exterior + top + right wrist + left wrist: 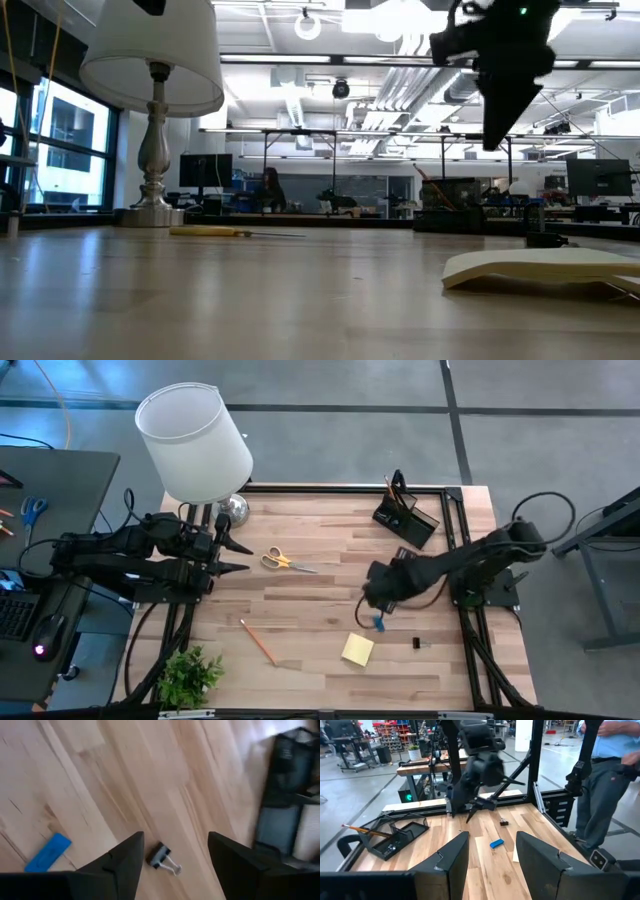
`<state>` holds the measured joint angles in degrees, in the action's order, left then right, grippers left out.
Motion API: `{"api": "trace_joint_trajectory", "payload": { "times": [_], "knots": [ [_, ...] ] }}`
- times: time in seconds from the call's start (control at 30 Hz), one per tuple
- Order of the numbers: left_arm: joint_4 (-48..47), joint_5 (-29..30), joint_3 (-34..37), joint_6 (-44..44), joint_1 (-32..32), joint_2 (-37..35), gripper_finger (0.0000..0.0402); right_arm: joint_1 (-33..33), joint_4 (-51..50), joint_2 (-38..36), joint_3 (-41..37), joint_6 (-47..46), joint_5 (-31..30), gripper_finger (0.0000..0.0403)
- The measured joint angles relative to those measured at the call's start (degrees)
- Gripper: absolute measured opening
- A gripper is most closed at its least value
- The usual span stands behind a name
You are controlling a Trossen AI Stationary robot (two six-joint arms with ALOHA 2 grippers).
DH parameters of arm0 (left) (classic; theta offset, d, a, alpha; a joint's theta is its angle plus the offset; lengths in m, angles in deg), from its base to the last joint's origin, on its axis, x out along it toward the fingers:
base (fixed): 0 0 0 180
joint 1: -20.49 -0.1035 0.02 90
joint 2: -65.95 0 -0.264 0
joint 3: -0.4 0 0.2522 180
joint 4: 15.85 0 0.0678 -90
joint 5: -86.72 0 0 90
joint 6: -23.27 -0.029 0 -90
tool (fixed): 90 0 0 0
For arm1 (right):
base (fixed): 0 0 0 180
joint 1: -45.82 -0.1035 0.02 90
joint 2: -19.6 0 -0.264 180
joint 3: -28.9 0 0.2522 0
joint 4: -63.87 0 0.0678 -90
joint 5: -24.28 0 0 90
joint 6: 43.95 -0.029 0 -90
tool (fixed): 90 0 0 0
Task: Pick and place office supplies into organizer
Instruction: Put the top black binder clip into the mesh desk organizer
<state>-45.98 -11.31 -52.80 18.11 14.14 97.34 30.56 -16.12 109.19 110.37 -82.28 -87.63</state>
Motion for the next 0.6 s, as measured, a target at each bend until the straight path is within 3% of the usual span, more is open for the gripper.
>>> {"api": "trace_joint_trajectory", "payload": {
  "times": [0.27,0.6],
  "knots": [
    [0.4,1.6,0.0,-0.7,0.0,0.0,0.0154,7.5,8.8,-2.2,-11.5,15.4,10.0,0.0219],
    [0.4,1.7,0.0,-0.6,0.0,0.0,0.0154,6.0,13.6,-1.1,-14.6,30.4,10.7,0.0264]
  ]
}}
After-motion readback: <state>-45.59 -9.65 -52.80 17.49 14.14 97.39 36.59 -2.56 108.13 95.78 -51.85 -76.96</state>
